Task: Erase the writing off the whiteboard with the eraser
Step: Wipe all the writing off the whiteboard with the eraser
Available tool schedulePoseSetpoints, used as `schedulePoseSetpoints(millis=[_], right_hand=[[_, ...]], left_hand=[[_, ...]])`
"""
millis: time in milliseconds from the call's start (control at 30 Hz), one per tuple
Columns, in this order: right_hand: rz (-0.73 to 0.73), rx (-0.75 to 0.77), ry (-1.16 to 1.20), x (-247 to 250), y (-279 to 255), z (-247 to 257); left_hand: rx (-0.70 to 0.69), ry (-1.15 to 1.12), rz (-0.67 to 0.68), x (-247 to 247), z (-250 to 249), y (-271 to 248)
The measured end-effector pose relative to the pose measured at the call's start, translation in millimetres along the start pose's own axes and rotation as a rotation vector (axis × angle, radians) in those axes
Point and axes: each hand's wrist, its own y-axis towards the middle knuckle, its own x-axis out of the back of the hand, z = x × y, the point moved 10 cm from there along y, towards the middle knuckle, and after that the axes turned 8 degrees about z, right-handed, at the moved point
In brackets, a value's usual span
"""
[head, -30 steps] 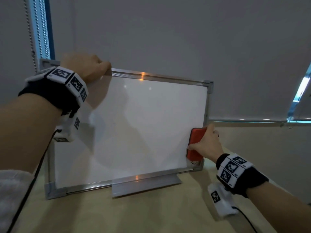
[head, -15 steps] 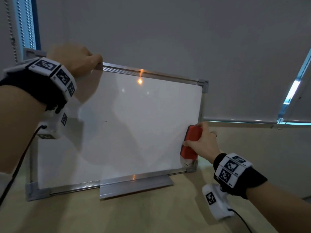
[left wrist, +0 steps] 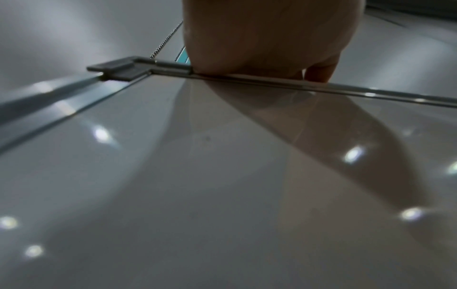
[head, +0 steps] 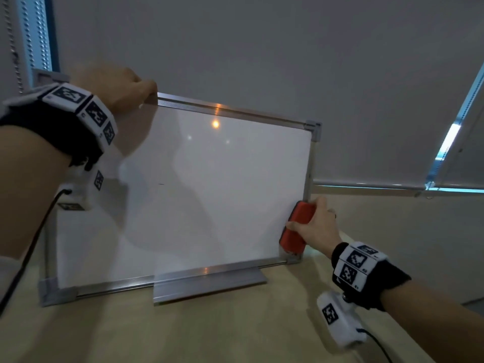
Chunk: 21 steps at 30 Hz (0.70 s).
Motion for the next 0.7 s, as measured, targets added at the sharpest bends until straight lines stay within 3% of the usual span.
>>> schedulePoseSetpoints(millis=[100,200,367,500,600,700], right_hand=[[0.035,0.027,-0.022,1.1,3.5,9.2],[-0.053,0.015,0.089,20.7,12.9,15.0],[0.043,-0.059,0.050,-16.0,-3.6,-16.6],[-0.017,-0.105,0.205,-5.4,9.8,-21.0],[0.027,-0.190,0.267,-19.4,6.8,-40.3],[0.006,-0.168,0.275,-17.0,6.4,-43.9]], left_hand=[[0.000,0.007,-0.014,-1.1,3.0,2.2],[0.018,0.000,-0.007,0.0,4.6,1.8],[-0.040,0.092,0.022,-4.2,-0.3,2.5],[-0.027,0.053,0.037,-5.4,0.3,2.6],[-0.019,-0.001,0.039,-8.5,2.2,4.2],[-0.027,-0.009,0.000,-4.0,0.7,4.5]])
